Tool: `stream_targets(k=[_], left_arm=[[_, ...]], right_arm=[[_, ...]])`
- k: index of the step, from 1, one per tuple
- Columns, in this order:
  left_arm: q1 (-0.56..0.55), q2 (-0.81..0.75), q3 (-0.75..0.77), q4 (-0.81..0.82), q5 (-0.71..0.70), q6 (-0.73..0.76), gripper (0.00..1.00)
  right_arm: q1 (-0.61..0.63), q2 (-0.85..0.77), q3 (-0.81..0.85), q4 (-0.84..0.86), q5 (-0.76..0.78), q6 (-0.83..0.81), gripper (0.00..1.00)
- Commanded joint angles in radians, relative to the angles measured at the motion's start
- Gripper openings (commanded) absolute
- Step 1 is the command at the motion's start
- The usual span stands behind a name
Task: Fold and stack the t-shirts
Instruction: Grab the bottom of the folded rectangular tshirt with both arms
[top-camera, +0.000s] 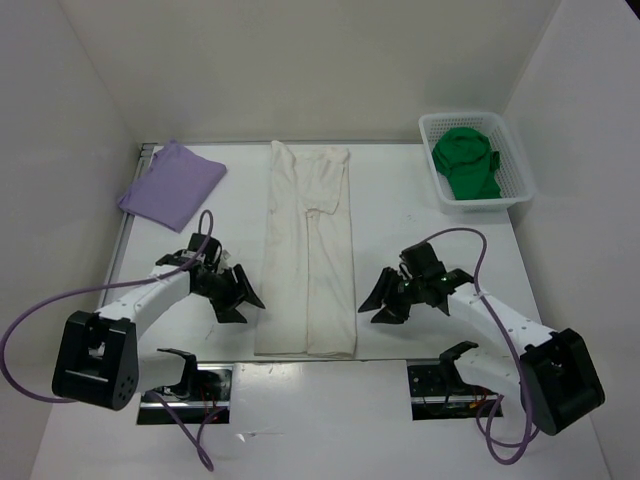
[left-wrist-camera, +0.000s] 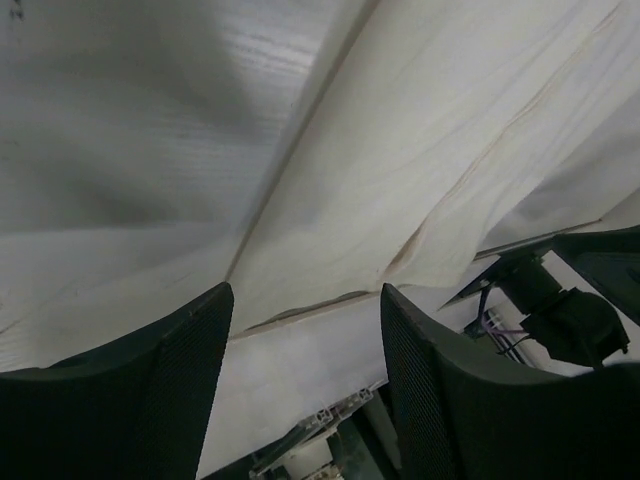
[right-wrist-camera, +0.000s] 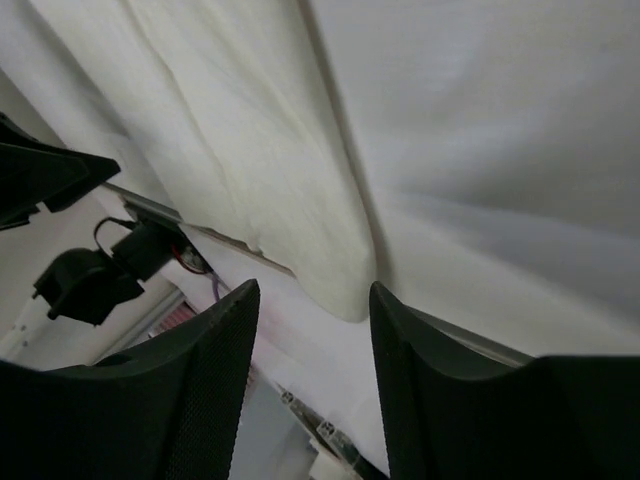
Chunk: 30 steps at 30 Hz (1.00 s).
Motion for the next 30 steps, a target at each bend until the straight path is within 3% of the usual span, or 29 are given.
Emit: stream_targets(k=[1, 9, 15, 25, 30], left_arm=[[-0.033, 0.004, -0.021, -0.083, -0.019, -0.023, 0.68], [-0.067, 0.06, -0.087, -0.111, -0.049, -0.071, 0.63], [-0.114, 0.103, -0.087, -0.111, -0.049, -0.08, 0.55], [-0.203, 0.145, -0.087, -0.091, -0.022, -0.071, 0.51], [-0.203, 0.134, -0.133, -0.016, 0.018, -0.092, 0.39]], right_arm=[[0.055, -0.004, -0.029, -0.029, -0.022, 0.041, 0.54], [0.197, 0.076, -0.091, 0.046, -0.02, 0.11, 0.57], [0.227, 0.135, -0.111, 0.103, -0.04, 0.119, 0.57], [0.273, 0.255, -0.078, 0.192, -0.04, 0.128, 0.43], [0.284, 0.29, -0.058, 0.203, -0.04, 0.128, 0.33]])
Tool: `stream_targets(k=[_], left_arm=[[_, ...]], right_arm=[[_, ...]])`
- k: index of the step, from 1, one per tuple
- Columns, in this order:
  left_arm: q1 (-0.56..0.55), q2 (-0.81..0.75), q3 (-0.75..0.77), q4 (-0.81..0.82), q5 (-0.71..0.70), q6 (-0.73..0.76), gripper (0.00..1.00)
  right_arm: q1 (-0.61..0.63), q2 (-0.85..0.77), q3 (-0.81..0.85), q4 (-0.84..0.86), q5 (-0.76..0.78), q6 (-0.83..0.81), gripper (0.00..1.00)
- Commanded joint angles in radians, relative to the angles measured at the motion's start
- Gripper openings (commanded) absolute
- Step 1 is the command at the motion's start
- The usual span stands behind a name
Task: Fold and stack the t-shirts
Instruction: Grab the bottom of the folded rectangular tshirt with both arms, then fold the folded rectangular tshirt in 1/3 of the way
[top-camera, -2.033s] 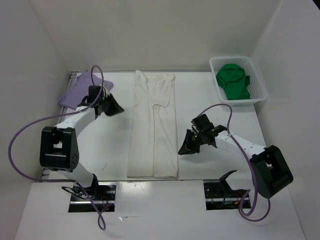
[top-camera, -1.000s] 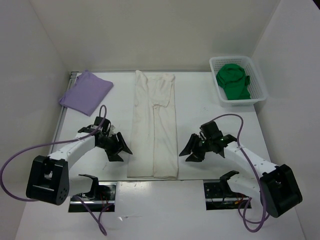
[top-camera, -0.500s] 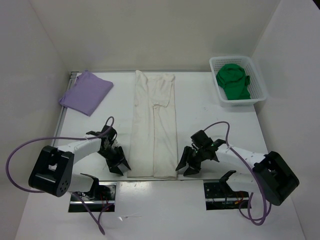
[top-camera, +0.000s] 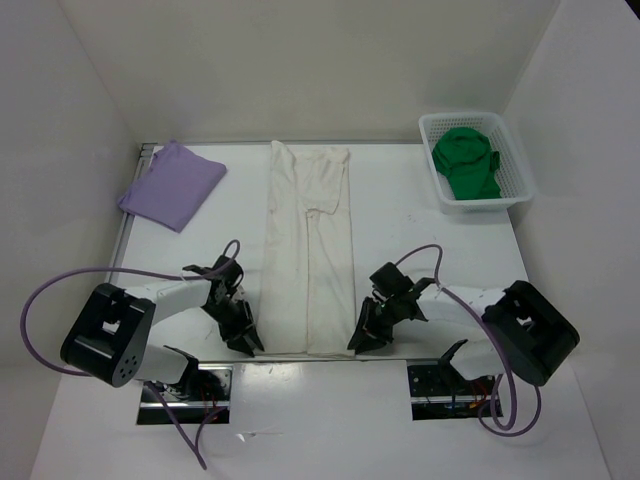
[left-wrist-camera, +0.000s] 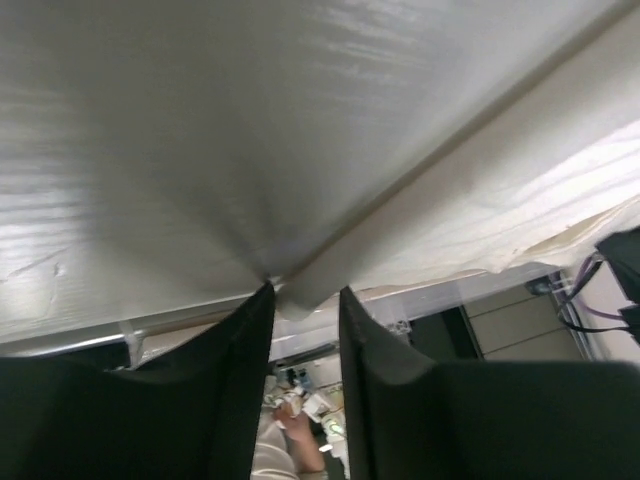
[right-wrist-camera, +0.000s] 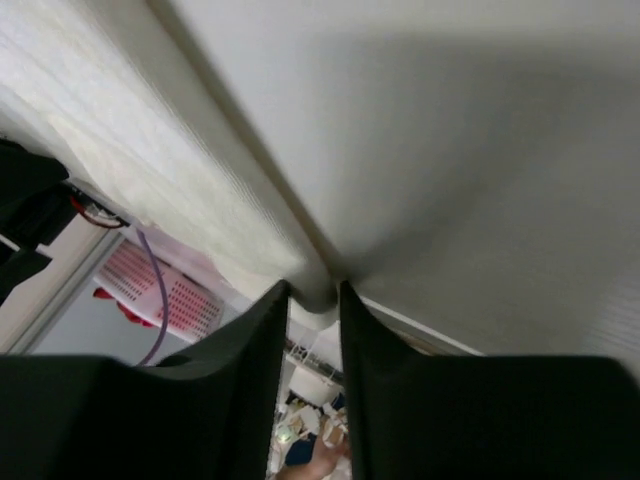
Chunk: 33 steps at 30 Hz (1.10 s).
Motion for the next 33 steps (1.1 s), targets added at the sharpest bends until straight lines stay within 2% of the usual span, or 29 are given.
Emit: stream_targets(k=[1, 2, 3, 5, 7, 11, 14, 18, 21, 27, 33], left_arm=[[-0.004, -0.012, -0.032, 0.044, 0.026, -0.021, 0.37], [-0.004, -0.012, -0.032, 0.053, 0.026, -0.021, 0.32], [-0.004, -0.012, -0.013, 0.053, 0.026, -0.021, 0.2], [-0.004, -0.012, 0.014, 0.039, 0.026, -0.008, 0.13], [-0.004, -0.012, 0.071, 0.003, 0.026, 0.021, 0.07], [0.072, -0.012, 0.206, -0.045, 0.026, 0.045, 0.01], [0.138, -0.012, 0.276, -0.027, 0.026, 0.054, 0.0], [0.194, 0.031, 0.419, 0.102, 0.038, -0.024, 0.0], [0.194, 0.091, 0.499, 0.206, -0.026, -0.064, 0.02], [0.223, 0.325, 0.674, 0.314, -0.089, -0.064, 0.03], [0.234, 0.445, 0.786, 0.371, -0.162, -0.074, 0.05]], right_arm=[[0.013, 0.026, 0.04, 0.042, 0.017, -0.008, 0.29], [0.013, 0.026, 0.04, 0.042, 0.017, -0.008, 0.2], [0.013, 0.026, 0.064, 0.016, 0.017, -0.017, 0.15], [0.013, 0.035, 0.113, -0.06, 0.028, -0.043, 0.01], [0.013, 0.011, 0.158, -0.126, 0.062, -0.08, 0.0], [-0.057, -0.023, 0.298, -0.257, 0.071, -0.165, 0.0], [-0.178, 0.003, 0.389, -0.305, 0.071, -0.257, 0.0], [-0.313, 0.113, 0.554, -0.317, 0.092, -0.363, 0.0], [-0.361, 0.25, 0.696, -0.293, 0.108, -0.417, 0.0], [-0.41, 0.504, 0.992, -0.282, 0.126, -0.477, 0.0], [-0.445, 0.64, 1.121, -0.273, 0.126, -0.488, 0.0]])
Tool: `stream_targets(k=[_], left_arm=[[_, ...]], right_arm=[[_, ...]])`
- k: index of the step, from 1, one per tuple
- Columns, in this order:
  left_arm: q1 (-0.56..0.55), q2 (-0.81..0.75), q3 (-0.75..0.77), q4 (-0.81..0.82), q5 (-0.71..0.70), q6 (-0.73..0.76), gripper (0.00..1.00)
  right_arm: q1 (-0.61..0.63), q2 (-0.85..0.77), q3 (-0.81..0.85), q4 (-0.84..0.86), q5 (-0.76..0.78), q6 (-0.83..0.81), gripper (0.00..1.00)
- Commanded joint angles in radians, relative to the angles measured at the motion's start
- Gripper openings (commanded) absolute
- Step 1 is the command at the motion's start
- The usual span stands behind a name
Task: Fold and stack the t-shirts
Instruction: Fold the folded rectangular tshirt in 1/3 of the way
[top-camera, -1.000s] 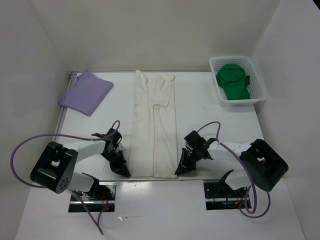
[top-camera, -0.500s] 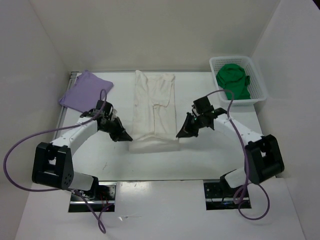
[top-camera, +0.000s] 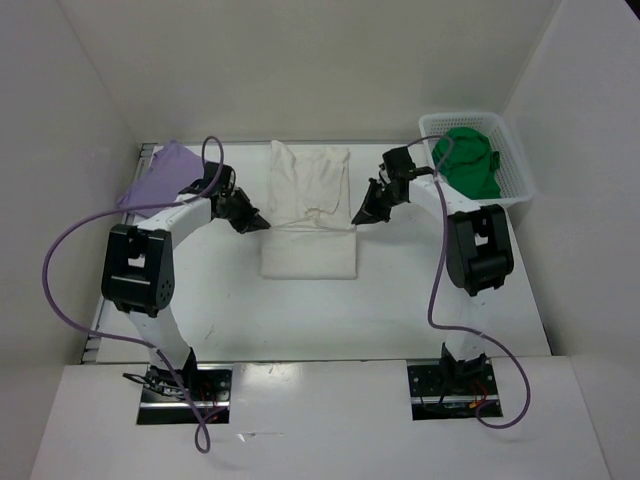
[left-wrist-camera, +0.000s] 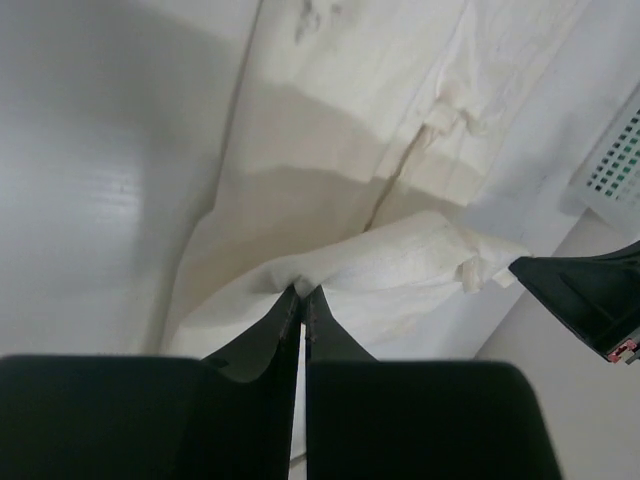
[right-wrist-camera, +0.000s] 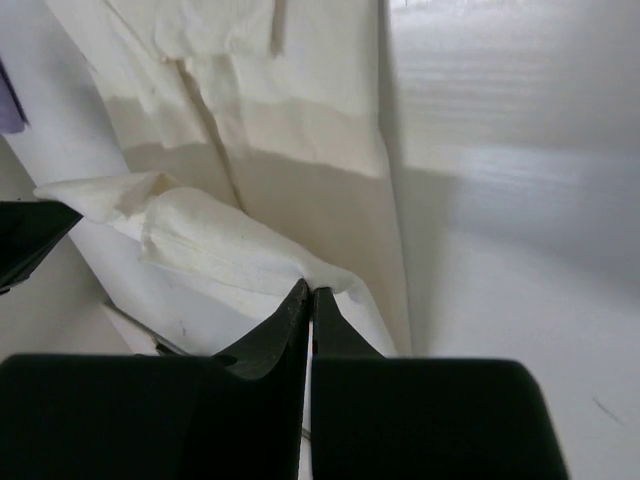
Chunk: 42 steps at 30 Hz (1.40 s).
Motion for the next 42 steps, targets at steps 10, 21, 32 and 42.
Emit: stream_targets(k=[10, 21, 32, 42], left_arm=[[0.017, 0.14, 0.1, 0.209, -0.111, -0.003, 0.19], [0.0, -0.093, 0.011, 0.287, -0.116, -0.035, 0.48], [-0.184, -0.147, -0.273, 0.317, -0.076, -0.077, 0.32], [-0.184, -0.054, -0.446, 0.327, -0.09, -0.109, 0.3]], right_arm=[[-0.023, 0.235, 0.247, 0.02, 0.04, -0.056, 0.0], [-0.023, 0.061, 0.266, -0.004, 0.051, -0.065, 0.47], [0.153, -0.044, -0.102, 0.137, 0.015, -0.019, 0.01], [0.162, -0.003, -0.305, 0.222, 0.046, 0.021, 0.0]])
